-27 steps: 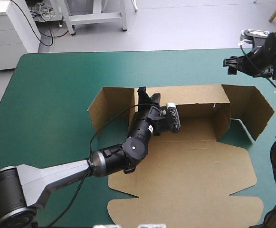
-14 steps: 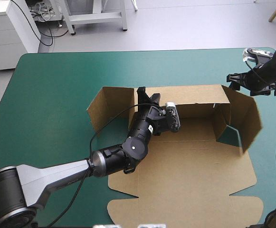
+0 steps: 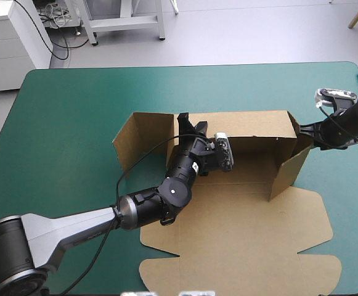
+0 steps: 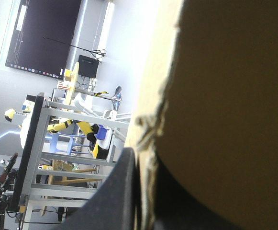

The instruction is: Fold the box

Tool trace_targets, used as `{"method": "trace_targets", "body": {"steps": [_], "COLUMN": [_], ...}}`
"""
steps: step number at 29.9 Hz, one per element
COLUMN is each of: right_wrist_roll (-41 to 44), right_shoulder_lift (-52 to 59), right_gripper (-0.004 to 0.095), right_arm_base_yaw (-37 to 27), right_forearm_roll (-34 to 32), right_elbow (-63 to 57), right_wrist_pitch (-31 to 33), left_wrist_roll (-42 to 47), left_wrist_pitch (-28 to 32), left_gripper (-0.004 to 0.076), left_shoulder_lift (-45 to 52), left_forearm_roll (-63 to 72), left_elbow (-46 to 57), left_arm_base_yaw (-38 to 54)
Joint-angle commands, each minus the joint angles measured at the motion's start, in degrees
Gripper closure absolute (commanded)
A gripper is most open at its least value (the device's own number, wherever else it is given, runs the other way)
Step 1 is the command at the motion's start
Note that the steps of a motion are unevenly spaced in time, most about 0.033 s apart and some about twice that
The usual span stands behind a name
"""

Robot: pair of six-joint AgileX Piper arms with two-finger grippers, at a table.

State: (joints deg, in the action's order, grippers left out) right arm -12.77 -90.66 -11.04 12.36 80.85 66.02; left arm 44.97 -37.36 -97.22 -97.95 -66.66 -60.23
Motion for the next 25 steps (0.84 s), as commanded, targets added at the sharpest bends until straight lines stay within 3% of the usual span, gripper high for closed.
{"method": "trace_targets", "body": {"steps": [1,6,15,25], "right_wrist_roll": [-3.0,-7.7,-15.9,-11.6], "right_shoulder_lift": [5.1,8.4,12.7,13.6], "right_gripper": [0.0614,0.0614,0.0614,0.0614], "right_arm_base_yaw": [-0.3,-0.3,-0.3,-0.3], "right_forearm_roll": [3.6,9.1,12.5,11.2], "right_elbow": [-2.6,-5.8,-10.3,-10.3], "right_wrist_pitch": [-3.3,-4.9,-6.3,-11.1], "left_wrist_roll": [1.3,1.3,1.3,-9.8], "left_wrist_pitch": [-1.2,-1.2,-1.2,1.7], "left_gripper": [0.0731,0.0731,0.0731,0.0731], "left_shoulder_lift": [2.2,2.2,2.2,2.0], "left_forearm_roll": [1.4,1.6,3.3,3.3], "left_elbow": [-0.8,-0.8,-0.8,-0.8], "left_arm_base_yaw": [0.0,0.0,0.0,0.0]}}
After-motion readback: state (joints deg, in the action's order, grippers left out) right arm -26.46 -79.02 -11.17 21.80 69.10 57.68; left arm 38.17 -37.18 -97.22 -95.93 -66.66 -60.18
